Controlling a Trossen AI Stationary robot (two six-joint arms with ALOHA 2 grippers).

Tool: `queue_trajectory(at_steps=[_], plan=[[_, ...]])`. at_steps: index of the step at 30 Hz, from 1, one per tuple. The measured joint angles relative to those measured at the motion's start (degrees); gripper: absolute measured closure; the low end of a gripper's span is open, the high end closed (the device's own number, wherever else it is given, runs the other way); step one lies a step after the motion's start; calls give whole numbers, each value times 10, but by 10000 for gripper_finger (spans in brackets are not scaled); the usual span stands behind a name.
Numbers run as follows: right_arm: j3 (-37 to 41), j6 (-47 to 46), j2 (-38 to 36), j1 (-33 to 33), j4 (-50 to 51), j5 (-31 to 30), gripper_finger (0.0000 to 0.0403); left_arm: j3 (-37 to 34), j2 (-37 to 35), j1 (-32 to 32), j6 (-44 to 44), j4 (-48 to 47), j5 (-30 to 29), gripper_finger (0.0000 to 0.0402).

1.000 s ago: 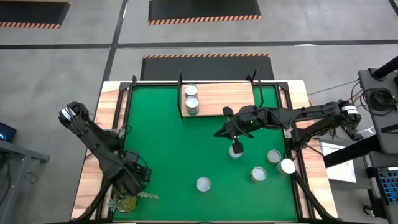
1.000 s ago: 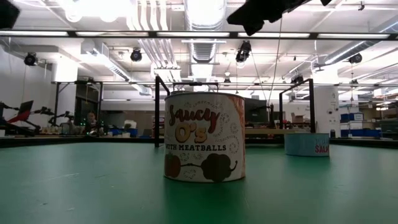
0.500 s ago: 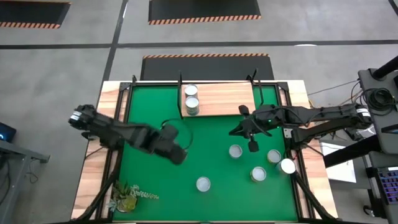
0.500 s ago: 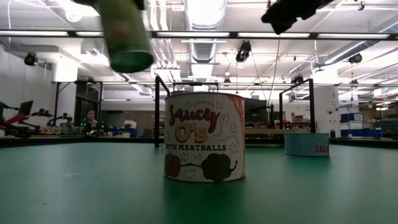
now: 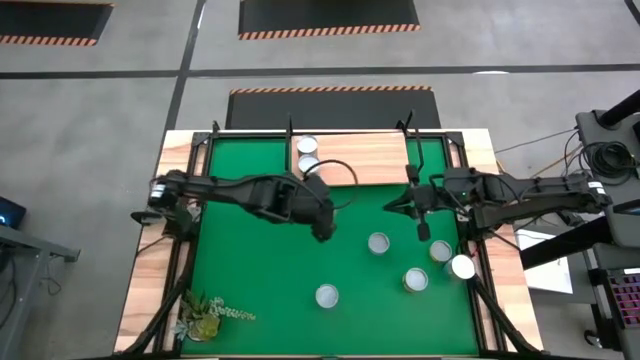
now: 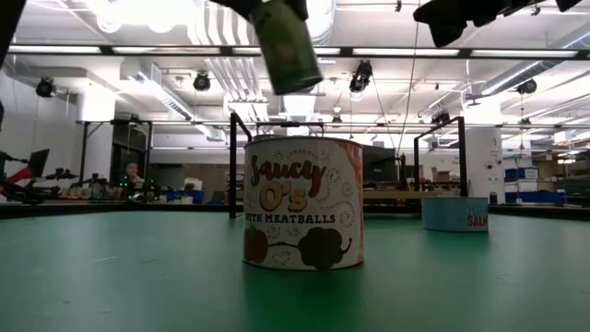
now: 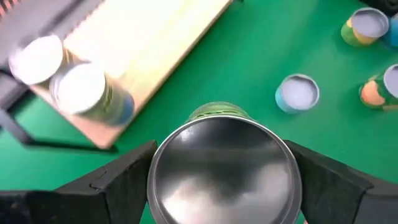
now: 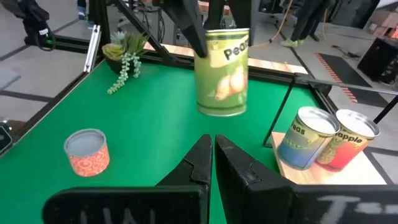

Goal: Pick and place cans onto a shelf
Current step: Put the canned pears on the shelf

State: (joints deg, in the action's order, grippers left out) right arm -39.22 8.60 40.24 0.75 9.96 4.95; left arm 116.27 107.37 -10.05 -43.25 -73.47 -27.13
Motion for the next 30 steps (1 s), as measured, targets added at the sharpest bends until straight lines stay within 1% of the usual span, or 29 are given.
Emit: queue_trajectory(at_steps=[4, 8, 10, 14, 19, 21, 24, 30], plan=[[11, 2, -14, 0, 0, 0, 394, 48, 37, 5, 52, -2, -30, 89], [18, 18, -32, 1, -1, 1, 394, 86, 73, 27, 96, 2, -43, 89], [21, 19, -42, 1, -5, 21, 394, 106, 91, 38, 115, 6, -52, 89], [29, 15, -60, 1, -22, 78, 394, 142, 127, 61, 149, 8, -55, 89], [33, 19, -76, 1, -26, 85, 394, 186, 179, 95, 190, 14, -52, 89], [33, 26, -81, 1, -24, 86, 394, 183, 191, 112, 206, 32, -44, 89], [33, 29, -88, 1, -20, 86, 394, 179, 208, 141, 213, 53, -10, 89], [33, 19, -92, 1, -12, 85, 394, 179, 239, 181, 188, 71, -3, 89]])
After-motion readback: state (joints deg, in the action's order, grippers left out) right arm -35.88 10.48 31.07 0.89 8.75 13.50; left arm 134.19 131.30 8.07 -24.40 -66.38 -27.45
